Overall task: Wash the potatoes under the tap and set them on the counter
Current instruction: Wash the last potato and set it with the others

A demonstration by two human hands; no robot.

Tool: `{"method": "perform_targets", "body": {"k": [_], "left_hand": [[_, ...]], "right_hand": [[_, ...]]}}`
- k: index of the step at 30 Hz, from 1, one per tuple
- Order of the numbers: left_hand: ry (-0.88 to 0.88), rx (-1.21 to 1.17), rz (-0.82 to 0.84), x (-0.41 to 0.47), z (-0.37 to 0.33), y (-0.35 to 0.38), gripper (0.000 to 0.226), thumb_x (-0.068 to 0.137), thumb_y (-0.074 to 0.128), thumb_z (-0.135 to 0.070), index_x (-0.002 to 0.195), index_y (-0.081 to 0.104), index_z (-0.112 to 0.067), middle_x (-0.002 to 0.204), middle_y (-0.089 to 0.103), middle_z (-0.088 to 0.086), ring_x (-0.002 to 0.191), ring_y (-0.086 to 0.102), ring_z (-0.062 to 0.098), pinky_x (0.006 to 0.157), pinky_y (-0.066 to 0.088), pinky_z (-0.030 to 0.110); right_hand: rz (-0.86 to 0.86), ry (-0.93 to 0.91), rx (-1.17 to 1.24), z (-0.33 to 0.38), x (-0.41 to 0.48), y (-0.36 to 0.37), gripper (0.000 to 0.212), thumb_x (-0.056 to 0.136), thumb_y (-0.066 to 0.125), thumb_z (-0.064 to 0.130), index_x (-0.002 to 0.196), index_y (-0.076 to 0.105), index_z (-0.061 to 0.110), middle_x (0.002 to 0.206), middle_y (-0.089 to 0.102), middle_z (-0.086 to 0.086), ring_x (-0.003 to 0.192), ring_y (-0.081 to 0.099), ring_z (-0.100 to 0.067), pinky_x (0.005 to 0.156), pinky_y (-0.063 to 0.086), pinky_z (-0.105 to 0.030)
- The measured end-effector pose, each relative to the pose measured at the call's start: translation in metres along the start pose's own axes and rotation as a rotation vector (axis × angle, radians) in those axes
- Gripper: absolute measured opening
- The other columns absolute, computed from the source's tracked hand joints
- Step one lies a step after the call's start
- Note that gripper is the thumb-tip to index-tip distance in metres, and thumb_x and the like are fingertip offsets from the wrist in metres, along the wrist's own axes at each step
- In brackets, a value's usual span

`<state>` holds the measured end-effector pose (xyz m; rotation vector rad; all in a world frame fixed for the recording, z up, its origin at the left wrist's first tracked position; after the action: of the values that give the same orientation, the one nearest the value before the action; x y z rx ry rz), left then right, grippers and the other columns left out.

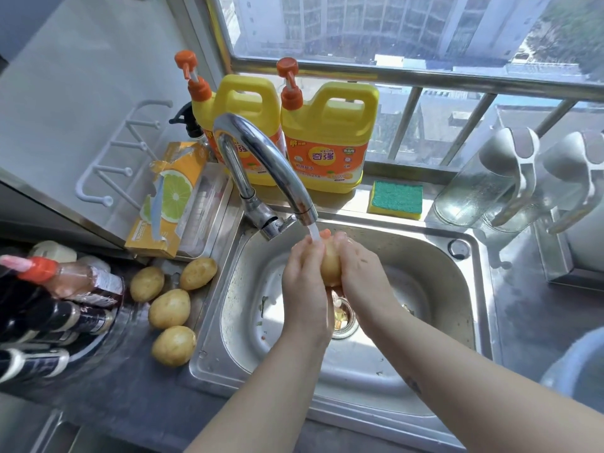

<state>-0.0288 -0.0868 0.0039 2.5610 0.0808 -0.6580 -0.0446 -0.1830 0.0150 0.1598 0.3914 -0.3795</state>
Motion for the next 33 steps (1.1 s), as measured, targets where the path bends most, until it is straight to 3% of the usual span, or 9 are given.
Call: {"method": "perform_targets", "body": {"k": [3,5,9,12,17,22,26,29,33], "left_hand": [[-0.123,-0.144,-0.108,0.003,0.008,0.000,0.015,0.097,0.055,-0.012,0.096,0.069,-0.007,0.096,0.071,0.009,0.086,0.071,0.019,0.077,0.058,0.030],[-0.227,-0.214,-0.141,0.005,0.015,-0.001,0.018,0.097,0.054,-0.018,0.091,0.068,-0.008,0.092,0.070,0.010,0.084,0.070,0.022,0.079,0.058,0.034],[-0.400,-0.263,-0.099,0.005,0.021,0.005,0.032,0.101,0.049,-0.026,0.119,0.059,-0.001,0.109,0.068,0.015,0.098,0.069,0.028,0.077,0.060,0.035],[-0.343,-0.198,-0.130,-0.006,0.012,0.004,0.047,0.105,0.045,-0.037,0.129,0.055,0.001,0.123,0.066,0.022,0.110,0.068,0.031,0.085,0.059,0.039],[-0.232,-0.181,-0.038,-0.006,-0.002,0.004,0.036,0.105,0.045,-0.020,0.137,0.051,-0.002,0.130,0.063,0.025,0.116,0.065,0.031,0.088,0.059,0.039],[-0.319,-0.242,-0.046,0.004,-0.004,0.005,0.026,0.100,0.050,-0.021,0.118,0.061,-0.005,0.108,0.064,0.017,0.084,0.065,0.023,0.065,0.057,0.030],[-0.324,-0.275,-0.122,0.002,0.003,0.005,0.029,0.097,0.046,-0.031,0.102,0.065,-0.008,0.091,0.067,0.011,0.078,0.068,0.024,0.054,0.057,0.028],[-0.179,-0.071,-0.184,0.000,-0.001,-0.005,0.032,0.096,0.051,-0.035,0.102,0.069,-0.010,0.086,0.075,0.006,0.078,0.074,0.021,0.068,0.059,0.032],[0.179,0.268,-0.132,-0.003,-0.028,-0.006,0.017,0.097,0.051,-0.043,0.107,0.059,-0.032,0.109,0.068,0.007,0.096,0.068,0.010,0.079,0.053,0.023]], "right_hand": [[-0.011,-0.151,-0.100,0.009,-0.002,-0.002,0.027,0.105,0.049,0.032,0.095,0.073,0.026,0.087,0.075,0.010,0.086,0.069,-0.004,0.081,0.054,-0.027],[0.009,-0.248,-0.141,0.019,-0.006,-0.001,0.021,0.102,0.053,0.037,0.097,0.072,0.029,0.089,0.073,0.012,0.086,0.066,-0.001,0.079,0.050,-0.019],[-0.003,-0.388,-0.209,0.034,-0.008,-0.005,0.019,0.090,0.060,0.048,0.097,0.069,0.032,0.094,0.071,0.008,0.090,0.065,-0.006,0.081,0.050,-0.020],[-0.009,-0.367,-0.237,0.030,-0.005,-0.006,0.024,0.085,0.062,0.058,0.101,0.066,0.040,0.098,0.069,0.013,0.091,0.064,-0.003,0.081,0.050,-0.020],[0.054,-0.355,-0.396,0.033,-0.003,0.000,0.053,0.085,0.078,0.034,0.134,0.060,0.028,0.120,0.066,0.010,0.104,0.062,-0.003,0.086,0.047,-0.012],[0.096,-0.435,-0.568,0.039,-0.007,0.003,0.065,0.079,0.084,0.026,0.137,0.057,0.030,0.119,0.061,0.018,0.117,0.057,-0.008,0.099,0.042,-0.015],[0.144,-0.372,-0.427,0.040,-0.008,0.021,0.039,0.092,0.070,0.028,0.125,0.054,0.040,0.118,0.060,0.018,0.114,0.057,-0.007,0.094,0.045,-0.018],[0.036,-0.288,-0.257,0.041,-0.009,0.022,0.031,0.093,0.068,0.025,0.122,0.059,0.032,0.112,0.068,0.009,0.103,0.064,-0.007,0.091,0.050,-0.023],[-0.049,0.164,0.280,0.002,0.005,0.023,0.019,0.079,0.076,0.014,0.097,0.070,0.010,0.092,0.070,-0.011,0.086,0.066,-0.028,0.088,0.055,-0.038]]}}
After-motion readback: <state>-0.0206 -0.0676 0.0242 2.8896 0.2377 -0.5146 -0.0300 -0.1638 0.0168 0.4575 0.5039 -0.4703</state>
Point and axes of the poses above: each hand's wrist, its own x-axis towards the middle knuckle, its own y-axis out of the palm, z = x × y, the point moved 10 cm from there along x, towards the middle knuckle
